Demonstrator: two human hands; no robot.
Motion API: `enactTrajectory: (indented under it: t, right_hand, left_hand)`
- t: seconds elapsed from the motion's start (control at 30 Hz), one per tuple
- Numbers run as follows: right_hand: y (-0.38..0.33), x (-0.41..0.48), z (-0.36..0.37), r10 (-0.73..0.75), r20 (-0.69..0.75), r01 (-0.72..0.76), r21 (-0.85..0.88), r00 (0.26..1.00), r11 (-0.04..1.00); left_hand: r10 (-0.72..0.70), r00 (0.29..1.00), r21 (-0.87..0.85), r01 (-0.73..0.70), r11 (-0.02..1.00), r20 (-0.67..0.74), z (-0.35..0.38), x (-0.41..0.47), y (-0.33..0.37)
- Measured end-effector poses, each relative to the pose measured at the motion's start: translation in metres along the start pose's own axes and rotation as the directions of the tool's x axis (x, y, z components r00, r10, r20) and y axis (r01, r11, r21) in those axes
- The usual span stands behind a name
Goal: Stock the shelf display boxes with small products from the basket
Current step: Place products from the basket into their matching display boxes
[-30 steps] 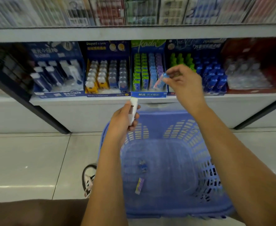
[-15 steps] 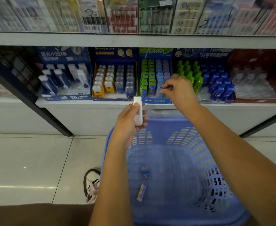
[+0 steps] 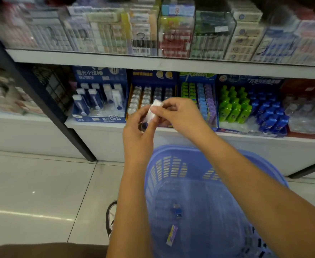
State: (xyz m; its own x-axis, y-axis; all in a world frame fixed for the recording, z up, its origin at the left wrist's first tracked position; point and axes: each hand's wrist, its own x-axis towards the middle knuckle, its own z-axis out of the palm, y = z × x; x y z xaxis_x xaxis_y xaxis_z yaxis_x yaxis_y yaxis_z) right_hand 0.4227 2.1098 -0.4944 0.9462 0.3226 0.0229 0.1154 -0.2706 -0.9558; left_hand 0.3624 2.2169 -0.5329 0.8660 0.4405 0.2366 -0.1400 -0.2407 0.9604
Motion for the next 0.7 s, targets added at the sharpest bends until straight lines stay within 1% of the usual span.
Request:
enactTrajectory:
  t: [0.07, 0.13, 0.23, 0.3, 0.37, 0.4, 0.43, 0.5, 0.57, 0.7]
  right_hand:
    - [-0.011, 0.011, 0.015, -0.036, -0.01, 0.036, -0.025, 0.999, 0.999]
    - [-0.02, 0.025, 0.031, -0.104, -0.044, 0.098, -0.115, 0.994, 0.989]
    - [-0.028, 0.053, 0.055, -0.216, -0.076, 0.192, -0.247, 0.973, 0.95]
    - [-0.029, 0.073, 0.072, -0.267, -0.06, 0.233, -0.327, 0.962, 0.916]
    - [-0.026, 0.092, 0.09, -0.305, -0.009, 0.275, -0.407, 0.952, 0.871]
    - [-0.024, 0.102, 0.099, -0.311, 0.024, 0.288, -0.446, 0.95, 0.847]
    - [-0.021, 0.112, 0.106, -0.307, 0.058, 0.294, -0.494, 0.95, 0.818]
    - [-0.015, 0.13, 0.118, -0.27, 0.123, 0.285, -0.627, 0.955, 0.725]
    - [-0.012, 0.142, 0.124, -0.225, 0.148, 0.261, -0.72, 0.963, 0.644]
    - [-0.017, 0.15, 0.129, -0.229, 0.139, 0.252, -0.761, 0.963, 0.598]
  left_hand:
    - [0.012, 0.998, 0.022, -0.01, 1.0, -0.057, -0.015, 0.011, -0.003]
    - [-0.005, 0.995, 0.083, 0.013, 0.996, -0.095, -0.03, 0.024, -0.011]
    - [-0.049, 0.991, 0.28, 0.082, 0.956, -0.121, -0.053, 0.043, -0.033]
    - [-0.091, 0.99, 0.381, 0.126, 0.916, -0.11, -0.062, 0.051, -0.048]
    - [-0.146, 0.986, 0.447, 0.167, 0.879, -0.081, -0.065, 0.054, -0.06]
    - [-0.154, 0.986, 0.476, 0.165, 0.864, -0.061, -0.064, 0.055, -0.065]
    - [-0.15, 0.988, 0.495, 0.154, 0.855, -0.049, -0.063, 0.055, -0.069]
    - [-0.134, 0.989, 0.506, 0.144, 0.851, -0.057, -0.061, 0.055, -0.073]
    - [-0.123, 0.99, 0.493, 0.144, 0.858, -0.075, -0.06, 0.054, -0.076]
    - [-0.095, 0.992, 0.45, 0.124, 0.885, -0.086, -0.063, 0.053, -0.08]
